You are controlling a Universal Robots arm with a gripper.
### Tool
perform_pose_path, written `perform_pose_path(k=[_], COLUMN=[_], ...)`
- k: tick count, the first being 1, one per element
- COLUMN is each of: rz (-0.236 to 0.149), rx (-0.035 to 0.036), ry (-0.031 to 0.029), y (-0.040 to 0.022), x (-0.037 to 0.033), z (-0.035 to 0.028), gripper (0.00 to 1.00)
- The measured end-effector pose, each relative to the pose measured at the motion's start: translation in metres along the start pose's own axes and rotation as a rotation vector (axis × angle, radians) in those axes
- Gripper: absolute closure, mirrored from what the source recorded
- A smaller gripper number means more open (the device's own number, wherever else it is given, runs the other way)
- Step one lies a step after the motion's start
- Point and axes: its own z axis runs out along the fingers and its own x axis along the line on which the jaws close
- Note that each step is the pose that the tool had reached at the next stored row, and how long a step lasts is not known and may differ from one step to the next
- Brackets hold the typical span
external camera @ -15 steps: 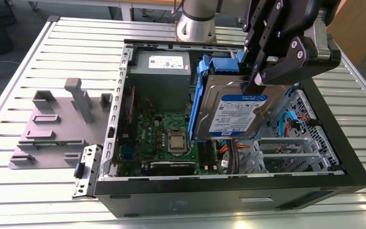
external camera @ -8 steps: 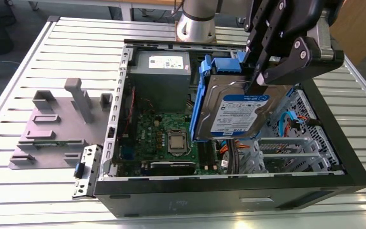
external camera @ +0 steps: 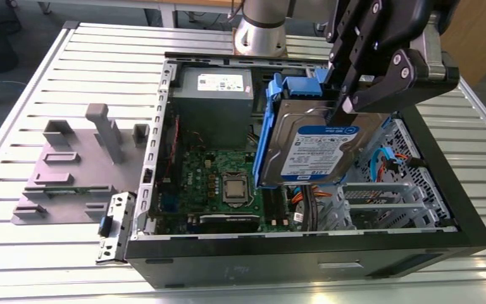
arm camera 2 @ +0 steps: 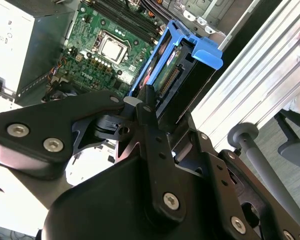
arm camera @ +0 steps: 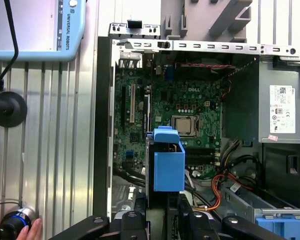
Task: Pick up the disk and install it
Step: 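Insert the disk into the insertion slot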
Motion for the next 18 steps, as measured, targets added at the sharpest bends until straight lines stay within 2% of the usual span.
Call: perform_pose_path(k=[18], rz=[0.0], rx=[0.0], ry=[0.0001], y=[-0.0021], x=[0.0], z=[-0.0001], gripper=[0.65])
